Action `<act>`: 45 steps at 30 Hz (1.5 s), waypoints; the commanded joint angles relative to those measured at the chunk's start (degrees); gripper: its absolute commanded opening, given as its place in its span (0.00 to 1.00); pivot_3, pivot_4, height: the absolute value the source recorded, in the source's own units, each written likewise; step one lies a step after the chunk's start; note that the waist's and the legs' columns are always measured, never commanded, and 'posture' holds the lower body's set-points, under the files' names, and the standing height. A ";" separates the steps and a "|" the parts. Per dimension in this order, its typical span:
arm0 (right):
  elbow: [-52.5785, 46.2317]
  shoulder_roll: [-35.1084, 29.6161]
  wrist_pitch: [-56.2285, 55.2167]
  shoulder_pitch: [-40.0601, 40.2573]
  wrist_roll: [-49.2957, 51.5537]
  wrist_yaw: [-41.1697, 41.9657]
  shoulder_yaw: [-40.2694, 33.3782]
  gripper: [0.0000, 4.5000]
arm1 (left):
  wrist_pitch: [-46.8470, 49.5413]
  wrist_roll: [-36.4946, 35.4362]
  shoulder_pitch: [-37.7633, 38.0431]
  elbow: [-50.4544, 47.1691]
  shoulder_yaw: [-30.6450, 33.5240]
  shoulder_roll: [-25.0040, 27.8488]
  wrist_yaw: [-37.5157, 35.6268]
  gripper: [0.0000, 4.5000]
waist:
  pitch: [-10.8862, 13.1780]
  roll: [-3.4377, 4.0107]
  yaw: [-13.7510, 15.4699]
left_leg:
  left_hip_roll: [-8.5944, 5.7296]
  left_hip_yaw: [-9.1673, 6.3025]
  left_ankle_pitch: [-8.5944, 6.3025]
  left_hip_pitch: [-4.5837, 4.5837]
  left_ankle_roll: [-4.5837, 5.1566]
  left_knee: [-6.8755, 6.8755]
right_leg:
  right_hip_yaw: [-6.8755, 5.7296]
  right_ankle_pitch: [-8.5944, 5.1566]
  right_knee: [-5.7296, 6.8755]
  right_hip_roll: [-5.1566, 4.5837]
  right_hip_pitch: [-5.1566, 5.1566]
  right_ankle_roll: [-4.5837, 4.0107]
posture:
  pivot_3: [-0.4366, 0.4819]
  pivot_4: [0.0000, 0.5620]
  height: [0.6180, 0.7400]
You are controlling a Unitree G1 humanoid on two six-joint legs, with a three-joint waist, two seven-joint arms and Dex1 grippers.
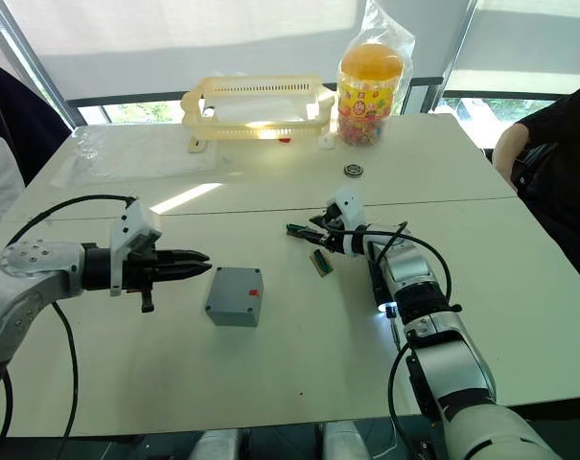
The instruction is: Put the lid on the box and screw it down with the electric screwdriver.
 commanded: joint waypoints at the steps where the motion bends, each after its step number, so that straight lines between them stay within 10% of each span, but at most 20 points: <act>1: 1.90 0.82 -2.36 -2.79 -0.76 -0.41 -0.95 0.46 | -0.42 -0.05 0.27 -1.24 -0.06 -0.03 0.39 0.15 | 0.00 0.00 -0.01 | 0.00 0.00 0.00 0.00 0.00 0.00 | 0.00 0.00 0.00 0.00 0.00 0.00 | 0.48 0.27 1.00; 5: 3.57 1.08 -3.22 -3.40 -1.31 -0.21 -1.02 0.46 | -0.79 0.16 0.91 -1.26 -0.32 0.05 0.73 0.15 | 0.00 0.00 -0.01 | 0.00 0.00 0.00 0.00 0.00 -0.01 | 0.00 0.00 0.00 0.00 0.00 0.00 | 0.48 0.27 1.00; 11: 5.49 1.11 -3.82 -4.04 -2.75 -0.79 -0.68 0.01 | -1.04 0.19 1.09 -1.19 -0.38 -0.09 1.37 0.15 | 0.00 0.00 -0.01 | 0.00 0.00 0.00 0.00 -0.01 -0.01 | 0.00 0.00 0.01 0.00 0.00 0.00 | 0.48 0.27 1.00; 29: -0.31 0.69 -2.57 -3.19 0.50 0.37 -5.13 0.01 | -1.50 0.30 0.71 -0.56 -1.02 -0.35 1.60 0.15 | 0.00 0.01 0.00 | 0.00 0.00 0.00 0.00 -0.01 -0.01 | 0.00 0.00 0.01 0.00 0.00 0.00 | 0.48 0.27 1.00; 37: -39.48 -3.76 17.01 9.20 12.17 8.28 -1.43 0.01 | -1.06 -0.39 3.83 -1.91 0.87 2.41 -0.51 0.15 | 0.00 0.02 0.21 | 0.01 -0.02 0.00 0.00 -0.01 -0.03 | 0.00 -0.01 0.02 0.00 -0.01 0.01 | 0.48 0.27 1.00; 45: -52.97 -2.45 25.38 16.16 14.49 3.87 3.63 0.01 | -3.79 0.99 8.26 -0.91 2.06 5.05 -1.79 0.15 | -0.01 0.02 0.26 | 0.01 -0.02 0.00 0.05 0.00 0.00 | 0.01 -0.01 0.08 0.02 -0.01 -0.02 | 0.48 0.27 1.00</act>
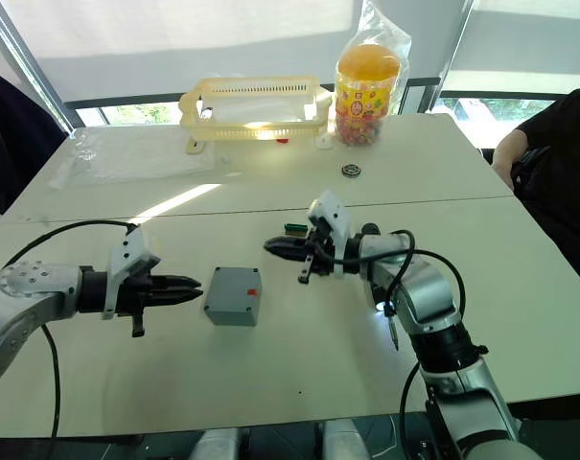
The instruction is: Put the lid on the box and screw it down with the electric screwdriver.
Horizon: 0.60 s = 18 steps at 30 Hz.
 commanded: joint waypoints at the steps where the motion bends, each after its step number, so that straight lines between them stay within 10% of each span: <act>1: -3.05 1.10 0.31 0.07 0.69 -1.64 1.08 0.01 | -1.44 -0.01 -0.07 -0.80 2.60 0.67 -0.17 0.15 | 0.00 0.00 0.19 | 0.00 0.00 0.00 -0.01 0.00 0.02 | 0.00 0.00 0.00 -0.01 0.00 0.00 | 0.48 0.27 1.00; 18: 4.14 2.20 -4.35 -1.51 -3.25 -2.40 4.32 0.01 | -1.12 -0.49 0.11 -1.17 2.76 -0.77 1.43 0.15 | 0.00 -0.01 0.06 | 0.00 0.01 0.00 -0.03 0.00 0.01 | 0.00 0.00 -0.03 -0.01 0.00 0.01 | 0.48 0.27 1.00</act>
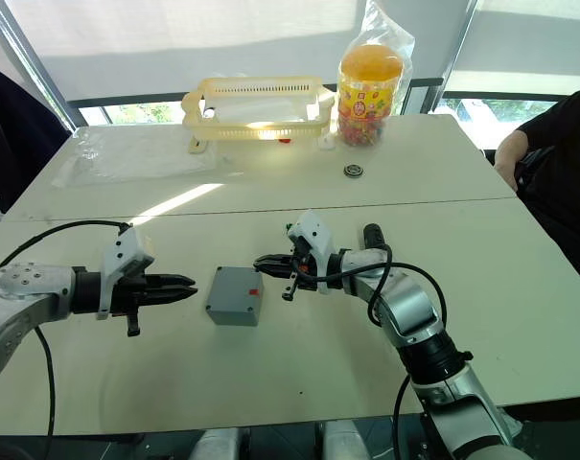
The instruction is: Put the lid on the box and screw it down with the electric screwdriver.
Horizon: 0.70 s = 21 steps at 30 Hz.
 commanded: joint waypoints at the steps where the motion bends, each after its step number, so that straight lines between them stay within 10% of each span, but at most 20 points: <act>1: -0.27 0.80 -1.34 -1.55 0.08 0.09 0.06 0.01 | -0.44 -0.41 -0.23 -1.21 1.50 -0.29 0.49 0.15 | 0.00 0.00 -0.01 | 0.00 0.00 0.00 0.00 0.00 0.00 | 0.00 0.00 0.00 0.00 0.00 0.00 | 0.48 0.27 1.00; 21: 1.67 0.75 -2.15 -1.38 -1.09 0.86 1.43 0.01 | -0.27 -0.55 -0.34 -1.43 1.39 -0.97 1.68 0.15 | 0.00 0.00 -0.01 | 0.00 0.00 0.00 0.00 0.00 0.00 | 0.00 0.00 0.00 0.00 0.00 0.00 | 0.48 0.27 1.00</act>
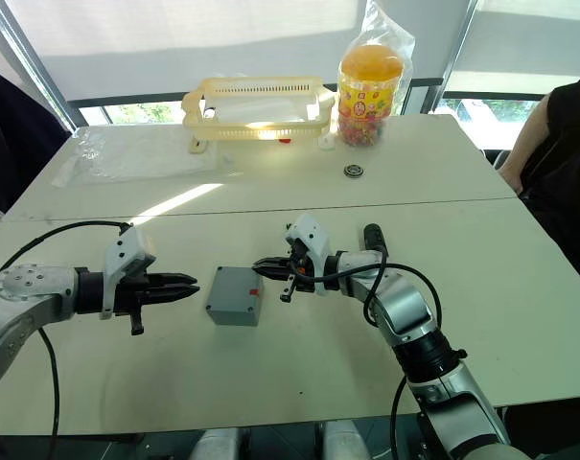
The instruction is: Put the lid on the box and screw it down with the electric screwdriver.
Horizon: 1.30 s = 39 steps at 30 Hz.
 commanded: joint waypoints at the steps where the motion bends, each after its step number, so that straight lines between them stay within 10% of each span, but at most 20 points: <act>1: -0.17 0.26 -1.03 -1.17 -0.48 0.37 0.48 0.01 | -0.28 -0.34 -0.35 -1.45 1.41 -0.08 0.43 0.15 | 0.00 0.00 0.00 | 0.00 0.00 0.00 0.00 0.00 0.00 | 0.00 0.00 0.00 0.00 0.00 0.00 | 0.48 0.27 1.00; 19: 2.36 0.89 -2.19 -2.49 -1.75 0.58 0.97 0.01 | 0.10 -1.15 -1.67 -1.44 1.21 -0.30 0.91 0.15 | 0.00 0.00 0.02 | 0.00 0.00 0.00 0.00 0.00 0.00 | 0.00 0.00 0.00 0.00 0.00 0.00 | 0.48 0.27 1.00; 26: -0.31 -1.61 0.14 -2.93 -0.85 1.88 -0.25 0.74 | 1.11 -2.73 -3.91 -1.74 1.46 -0.92 1.13 0.15 | 0.00 0.00 0.00 | 0.00 0.00 0.00 0.00 0.00 0.00 | 0.00 0.00 0.00 0.00 0.00 0.00 | 0.48 0.27 1.00; 36: -12.27 -18.72 25.79 -5.82 10.27 0.61 -17.13 0.74 | -0.62 -4.03 -11.58 -1.28 -2.20 -2.45 -3.10 0.15 | 0.01 0.01 0.53 | -0.01 -0.01 0.00 -0.03 0.00 0.01 | -0.02 0.00 0.00 -0.01 0.00 0.01 | 0.48 0.27 1.00; 39: -15.51 -28.79 36.55 -5.57 14.07 2.56 -18.66 0.94 | -1.96 -2.94 -14.39 -1.62 -5.66 -3.79 -5.17 0.15 | 0.01 0.01 0.65 | -0.07 0.02 0.00 -0.07 0.00 0.02 | -0.03 0.00 -0.10 -0.08 0.02 0.01 | 0.48 0.27 1.00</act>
